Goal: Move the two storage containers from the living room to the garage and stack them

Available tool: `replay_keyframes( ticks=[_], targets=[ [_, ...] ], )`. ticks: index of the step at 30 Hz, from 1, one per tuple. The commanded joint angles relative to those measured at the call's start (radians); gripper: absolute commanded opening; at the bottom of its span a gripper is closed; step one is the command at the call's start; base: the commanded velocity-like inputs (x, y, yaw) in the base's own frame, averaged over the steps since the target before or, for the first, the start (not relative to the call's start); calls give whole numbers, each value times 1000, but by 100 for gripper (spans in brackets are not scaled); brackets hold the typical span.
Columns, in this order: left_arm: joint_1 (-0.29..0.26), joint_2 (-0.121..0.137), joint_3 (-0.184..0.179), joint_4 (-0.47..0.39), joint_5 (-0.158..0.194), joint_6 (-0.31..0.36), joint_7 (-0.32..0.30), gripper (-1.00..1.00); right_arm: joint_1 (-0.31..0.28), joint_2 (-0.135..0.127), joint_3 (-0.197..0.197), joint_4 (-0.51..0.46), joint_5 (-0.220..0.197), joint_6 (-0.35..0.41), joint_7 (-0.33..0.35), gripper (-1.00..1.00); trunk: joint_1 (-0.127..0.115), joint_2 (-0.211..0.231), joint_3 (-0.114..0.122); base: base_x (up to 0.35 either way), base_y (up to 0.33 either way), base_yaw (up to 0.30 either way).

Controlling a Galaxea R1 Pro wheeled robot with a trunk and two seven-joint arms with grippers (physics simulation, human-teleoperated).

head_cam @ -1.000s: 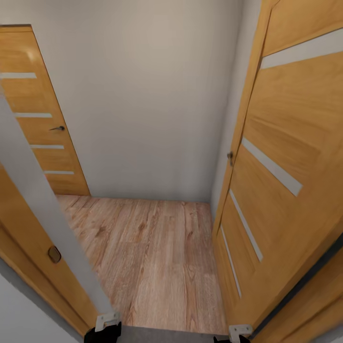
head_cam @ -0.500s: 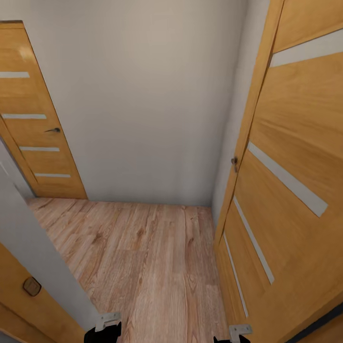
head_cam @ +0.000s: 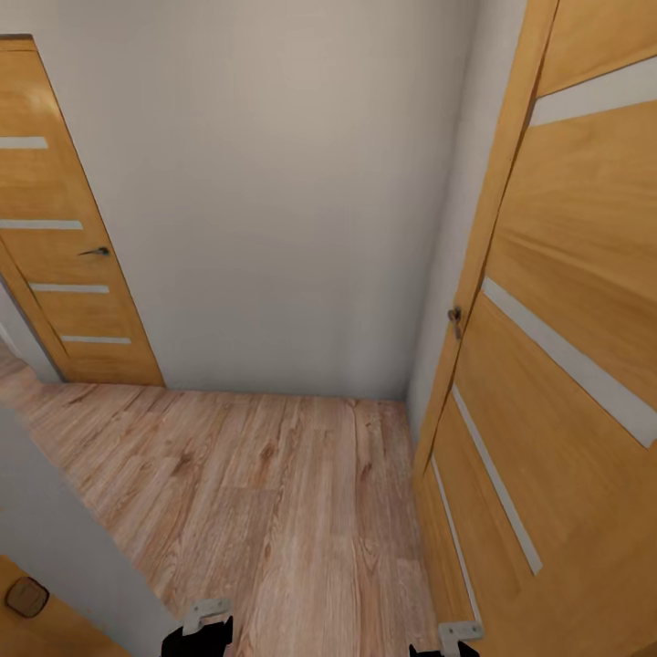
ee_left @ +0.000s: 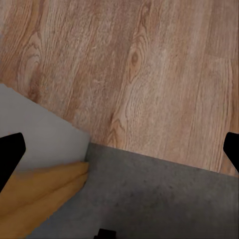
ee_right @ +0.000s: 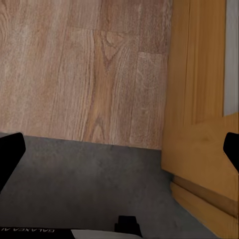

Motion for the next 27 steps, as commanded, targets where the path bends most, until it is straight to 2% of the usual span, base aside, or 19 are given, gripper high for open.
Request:
replay_keyframes(
  ticks=[1,14,22,27],
  targets=[
    [-2,-1,-9,4,7,-7,2,100,-1,0,6,1,1,-2,-6,100,1,-2,-2,240,0,0],
    [-2,-1,-9,5,7,-7,2,100,-1,0,6,1,1,-2,-6,100,1,-2,-2,29,0,0],
    [-2,-1,-9,5,7,-7,2,100,-1,0,6,1,1,-2,-6,100,1,-2,-2,215,0,0],
    [-2,-1,-9,5,7,-7,2,100,-1,0,6,1,1,-2,-6,100,1,-2,-2,56,0,0]
  ],
)
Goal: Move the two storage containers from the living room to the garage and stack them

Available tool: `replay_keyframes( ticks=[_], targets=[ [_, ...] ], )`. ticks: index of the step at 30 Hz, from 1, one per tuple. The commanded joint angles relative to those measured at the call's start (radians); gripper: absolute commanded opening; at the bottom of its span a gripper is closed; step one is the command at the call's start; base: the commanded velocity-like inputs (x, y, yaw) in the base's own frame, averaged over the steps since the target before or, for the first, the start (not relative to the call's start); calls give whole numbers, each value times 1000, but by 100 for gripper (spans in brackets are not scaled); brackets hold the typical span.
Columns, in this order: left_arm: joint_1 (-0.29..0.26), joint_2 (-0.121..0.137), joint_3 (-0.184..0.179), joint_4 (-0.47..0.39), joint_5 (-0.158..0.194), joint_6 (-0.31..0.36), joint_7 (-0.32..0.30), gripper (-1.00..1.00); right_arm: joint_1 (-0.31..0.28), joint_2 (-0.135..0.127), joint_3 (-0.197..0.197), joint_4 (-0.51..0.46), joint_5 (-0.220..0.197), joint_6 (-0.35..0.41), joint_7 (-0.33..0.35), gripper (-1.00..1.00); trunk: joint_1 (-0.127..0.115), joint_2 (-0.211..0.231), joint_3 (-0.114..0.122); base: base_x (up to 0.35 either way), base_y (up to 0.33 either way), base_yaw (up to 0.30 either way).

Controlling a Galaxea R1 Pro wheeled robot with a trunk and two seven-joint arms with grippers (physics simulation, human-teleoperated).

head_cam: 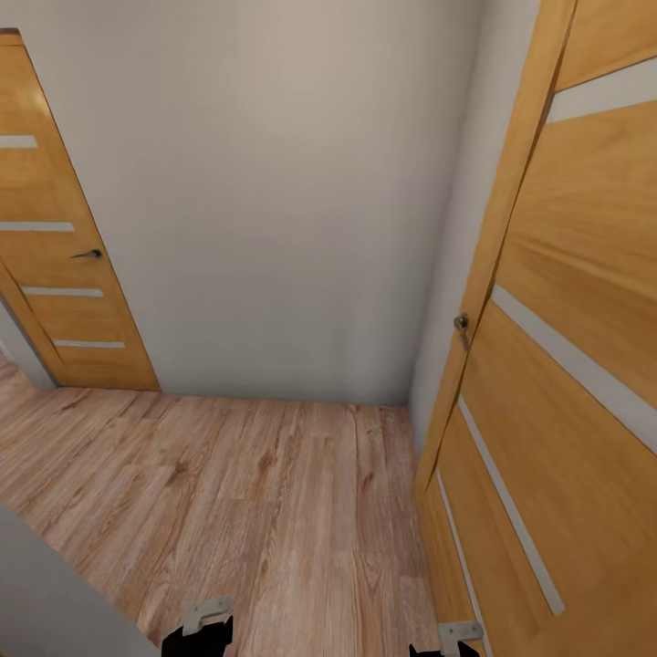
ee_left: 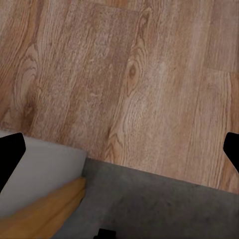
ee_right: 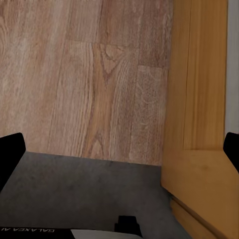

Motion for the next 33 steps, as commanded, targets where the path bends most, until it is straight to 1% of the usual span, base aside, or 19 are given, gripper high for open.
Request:
replay_keyframes(
  ticks=[1,26,33],
  targets=[
    [-2,-1,-9,4,7,-7,2,100,-1,0,6,1,1,-2,-6,100,1,-2,-2,12,0,0],
    [-2,1,-9,4,7,-8,2,100,-1,0,6,1,1,-2,-6,100,1,-2,-2,17,13,0],
    [-2,1,-9,4,7,-8,2,100,-1,0,6,1,1,-2,-6,100,1,-2,-2,216,0,0]
  ],
)
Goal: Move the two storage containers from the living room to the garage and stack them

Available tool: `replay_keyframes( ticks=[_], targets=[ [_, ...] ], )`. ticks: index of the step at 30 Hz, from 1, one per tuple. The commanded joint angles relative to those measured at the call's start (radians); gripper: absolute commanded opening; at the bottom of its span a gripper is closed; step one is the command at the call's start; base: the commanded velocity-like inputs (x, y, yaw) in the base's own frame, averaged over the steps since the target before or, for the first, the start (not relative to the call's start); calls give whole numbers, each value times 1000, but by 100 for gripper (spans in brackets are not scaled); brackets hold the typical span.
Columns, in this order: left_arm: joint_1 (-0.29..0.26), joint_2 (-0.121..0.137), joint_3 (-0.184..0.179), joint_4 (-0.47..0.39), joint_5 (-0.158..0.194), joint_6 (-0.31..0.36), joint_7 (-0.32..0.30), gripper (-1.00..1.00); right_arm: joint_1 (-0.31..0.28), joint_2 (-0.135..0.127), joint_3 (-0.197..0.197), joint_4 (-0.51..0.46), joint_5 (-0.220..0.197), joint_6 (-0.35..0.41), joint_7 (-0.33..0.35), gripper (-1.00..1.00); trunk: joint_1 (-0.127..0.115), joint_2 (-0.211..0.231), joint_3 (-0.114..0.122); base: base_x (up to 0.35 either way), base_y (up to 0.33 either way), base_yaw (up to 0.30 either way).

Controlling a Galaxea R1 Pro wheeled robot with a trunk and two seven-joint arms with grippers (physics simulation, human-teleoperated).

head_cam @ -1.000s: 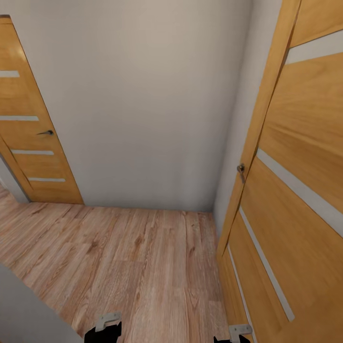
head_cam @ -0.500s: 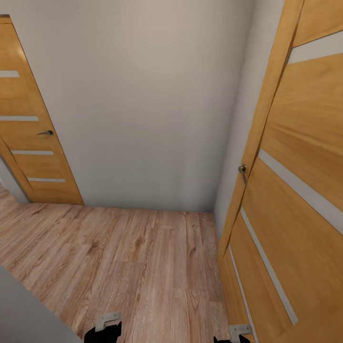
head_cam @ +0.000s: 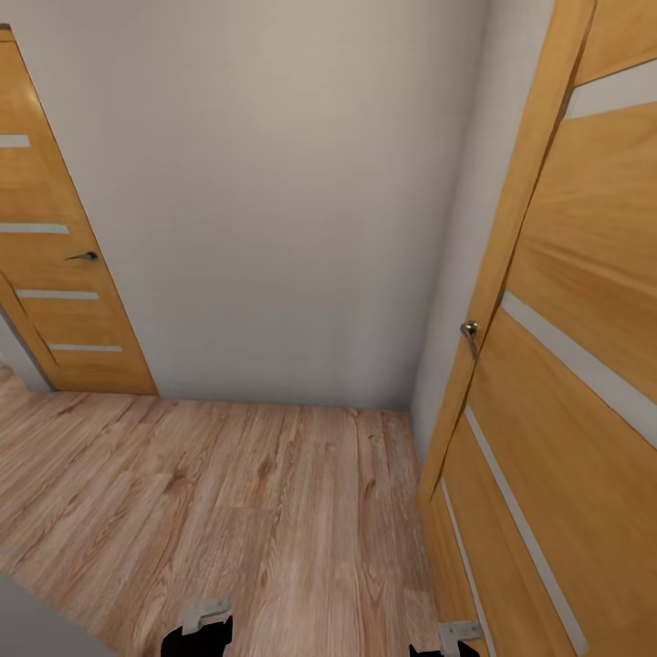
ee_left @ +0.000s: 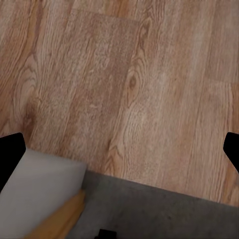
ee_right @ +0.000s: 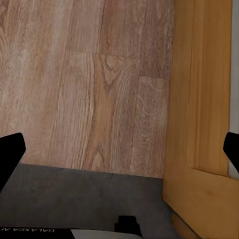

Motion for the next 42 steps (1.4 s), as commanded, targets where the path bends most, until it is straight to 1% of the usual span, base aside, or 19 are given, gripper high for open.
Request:
replay_keyframes(
  ticks=[1,12,18,42],
  targets=[
    [-2,-1,-9,4,7,-7,2,100,-1,0,6,1,1,-2,-6,100,1,-2,-2,90,0,0],
    [-2,-2,-9,4,7,-8,2,100,-1,0,6,1,1,-2,-6,100,1,-2,-2,14,0,0],
    [-2,-2,-9,4,7,-7,2,100,-1,0,6,1,1,-2,-6,100,1,-2,-2,166,0,0],
    [-2,-2,-9,4,7,-7,2,100,-1,0,6,1,1,-2,-6,100,1,-2,-2,18,-19,0]
  ],
)
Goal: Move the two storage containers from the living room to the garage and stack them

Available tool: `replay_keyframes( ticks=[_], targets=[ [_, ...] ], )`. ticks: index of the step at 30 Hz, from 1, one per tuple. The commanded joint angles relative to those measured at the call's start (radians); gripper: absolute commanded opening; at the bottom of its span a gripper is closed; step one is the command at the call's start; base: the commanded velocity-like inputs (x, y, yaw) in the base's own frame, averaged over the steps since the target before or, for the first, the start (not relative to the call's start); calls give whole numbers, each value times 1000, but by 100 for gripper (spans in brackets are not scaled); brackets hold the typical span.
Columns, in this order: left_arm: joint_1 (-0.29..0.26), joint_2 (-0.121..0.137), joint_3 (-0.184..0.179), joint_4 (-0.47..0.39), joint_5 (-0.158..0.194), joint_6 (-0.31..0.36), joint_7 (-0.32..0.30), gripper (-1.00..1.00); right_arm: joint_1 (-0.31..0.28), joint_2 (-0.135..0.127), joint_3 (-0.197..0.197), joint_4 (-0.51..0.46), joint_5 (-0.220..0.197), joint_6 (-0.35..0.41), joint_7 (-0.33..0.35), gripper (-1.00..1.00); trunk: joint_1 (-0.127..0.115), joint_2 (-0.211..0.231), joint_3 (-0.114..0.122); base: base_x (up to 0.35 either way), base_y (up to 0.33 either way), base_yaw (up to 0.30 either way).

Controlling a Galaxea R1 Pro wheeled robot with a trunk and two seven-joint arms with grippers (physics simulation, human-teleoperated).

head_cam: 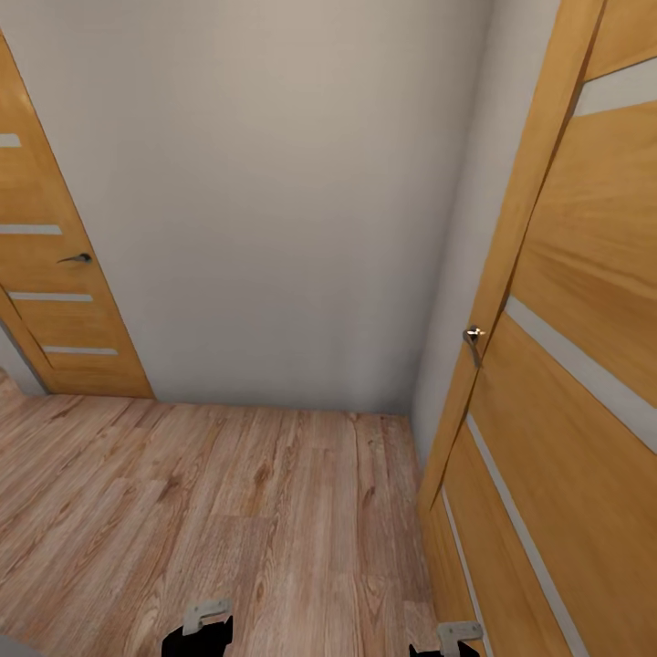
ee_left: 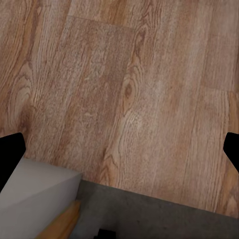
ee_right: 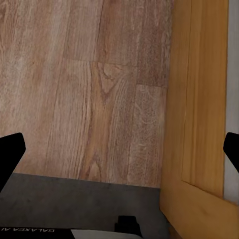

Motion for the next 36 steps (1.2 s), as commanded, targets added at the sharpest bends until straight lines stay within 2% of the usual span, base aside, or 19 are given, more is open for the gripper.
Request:
replay_keyframes(
  ticks=[1,9,19,29,36],
  targets=[
    [-2,-1,-9,4,7,-6,2,100,-1,0,6,1,1,-2,-6,100,0,-2,-2,0,0,0],
    [-2,-1,-9,4,7,-6,2,100,-1,0,6,1,1,-2,-6,100,0,-2,-2,170,0,0],
    [-2,-1,-9,4,8,-6,2,100,-1,0,6,1,1,-2,-6,100,0,-2,-2,31,0,0],
    [-2,-1,-9,4,7,-5,2,100,-1,0,6,1,1,-2,-6,100,0,-2,-2,270,0,0],
    [-2,-1,-9,4,8,-6,2,100,-1,0,6,1,1,-2,-6,100,0,-2,-2,58,0,0]
  ],
)
